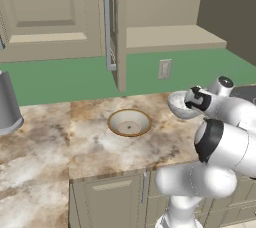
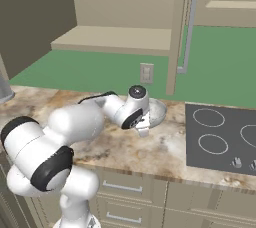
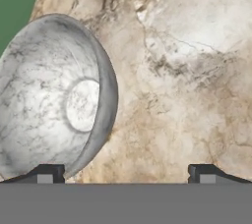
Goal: Open the cabinet. Pick the bowls from the counter and place them in the cabinet. Then close the cabinet.
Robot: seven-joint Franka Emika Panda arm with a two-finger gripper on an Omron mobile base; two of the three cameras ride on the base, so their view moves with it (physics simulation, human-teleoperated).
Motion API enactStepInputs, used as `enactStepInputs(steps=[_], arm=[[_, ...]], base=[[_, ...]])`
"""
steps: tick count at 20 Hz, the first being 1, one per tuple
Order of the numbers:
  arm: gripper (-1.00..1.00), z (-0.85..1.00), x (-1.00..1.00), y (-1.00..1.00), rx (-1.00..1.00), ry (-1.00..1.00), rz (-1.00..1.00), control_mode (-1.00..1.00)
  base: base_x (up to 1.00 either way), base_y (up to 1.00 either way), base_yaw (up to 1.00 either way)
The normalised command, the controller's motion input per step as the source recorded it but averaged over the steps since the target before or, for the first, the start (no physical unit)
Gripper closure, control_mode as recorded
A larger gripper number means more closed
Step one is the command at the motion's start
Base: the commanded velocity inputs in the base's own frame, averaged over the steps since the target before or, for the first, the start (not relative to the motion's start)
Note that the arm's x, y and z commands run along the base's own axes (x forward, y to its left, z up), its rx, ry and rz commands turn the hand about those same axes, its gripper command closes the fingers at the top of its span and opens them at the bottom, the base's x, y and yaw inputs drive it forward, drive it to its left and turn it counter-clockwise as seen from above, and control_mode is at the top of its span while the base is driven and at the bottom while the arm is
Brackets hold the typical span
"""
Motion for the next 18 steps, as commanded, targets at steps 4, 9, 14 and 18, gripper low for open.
enactStepInputs(steps=[4, 9, 14, 18], arm=[[-1.0, -0.25, 0.28, -0.11, 0.0, 0.0, 0.0, -1.0], [-1.0, -0.22, 0.27, -0.12, 0.01, 0.0, 0.0, -1.0], [-1.0, -0.2, 0.3, -0.09, 0.01, 0.0, 0.0, -1.0], [-1.0, -0.17, 0.32, -0.04, 0.0, 0.0, 0.0, -1.0]], base=[[0.0, 0.0, 0.0], [0.0, 0.0, 0.0], [0.0, 0.0, 0.0], [0.0, 0.0, 0.0]])
